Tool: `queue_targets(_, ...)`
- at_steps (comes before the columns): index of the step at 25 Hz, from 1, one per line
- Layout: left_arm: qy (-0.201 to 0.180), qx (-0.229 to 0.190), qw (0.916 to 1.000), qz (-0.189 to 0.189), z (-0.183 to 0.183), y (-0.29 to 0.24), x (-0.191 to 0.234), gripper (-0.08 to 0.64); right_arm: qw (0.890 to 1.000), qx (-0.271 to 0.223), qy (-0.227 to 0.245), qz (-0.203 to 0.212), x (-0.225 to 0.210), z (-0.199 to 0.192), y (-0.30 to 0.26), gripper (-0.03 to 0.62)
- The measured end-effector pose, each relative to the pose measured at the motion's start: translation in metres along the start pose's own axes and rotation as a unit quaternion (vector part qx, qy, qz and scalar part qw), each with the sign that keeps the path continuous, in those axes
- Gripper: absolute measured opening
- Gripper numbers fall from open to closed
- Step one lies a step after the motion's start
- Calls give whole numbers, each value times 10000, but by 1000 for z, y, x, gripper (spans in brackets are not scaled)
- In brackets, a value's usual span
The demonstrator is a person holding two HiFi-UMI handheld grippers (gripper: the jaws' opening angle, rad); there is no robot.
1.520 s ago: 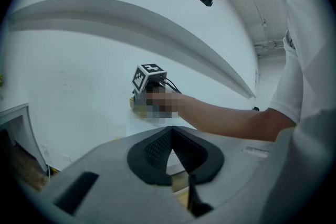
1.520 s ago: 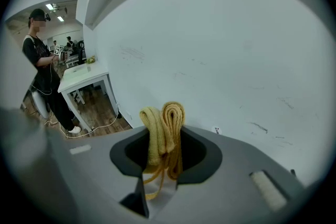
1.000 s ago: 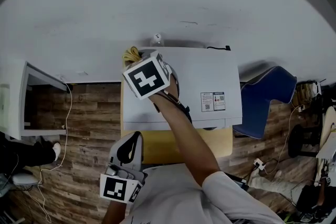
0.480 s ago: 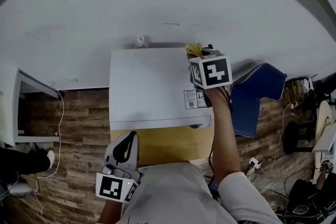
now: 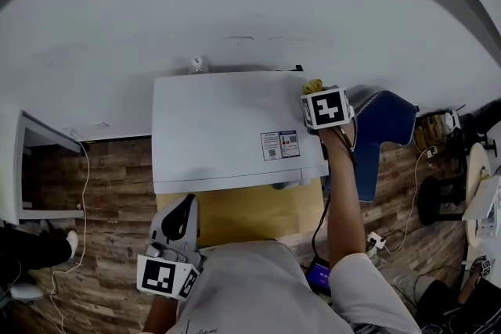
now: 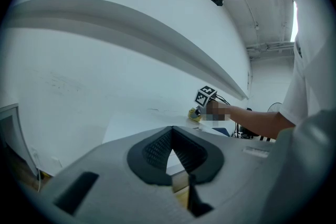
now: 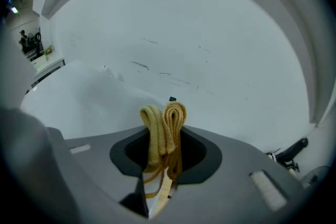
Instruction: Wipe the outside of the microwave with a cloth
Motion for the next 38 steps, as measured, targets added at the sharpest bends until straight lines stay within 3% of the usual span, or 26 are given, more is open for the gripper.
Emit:
queue_targets(6, -57, -37, 9999, -151, 2, -3, -8, -5, 9999, -32, 93, -133, 10, -2, 2, 118)
queue_targets(9, -24, -38, 9998, -189, 0, -4, -10, -5, 9999, -66, -62, -54, 16, -2, 4, 118)
queue_targets(38, -34, -2, 9999, -128, -7, 4, -7, -5, 9961, -398, 473, 623, 127, 36, 22, 118)
Point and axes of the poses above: the fingertips, and each gripper's own axes: y backward along the fingers, x to its left, z out of its top, the point moved 5 cm from there along y, backward along the fingers, and after that the axes turned 5 degrees about -z, right-handed, at the moved point
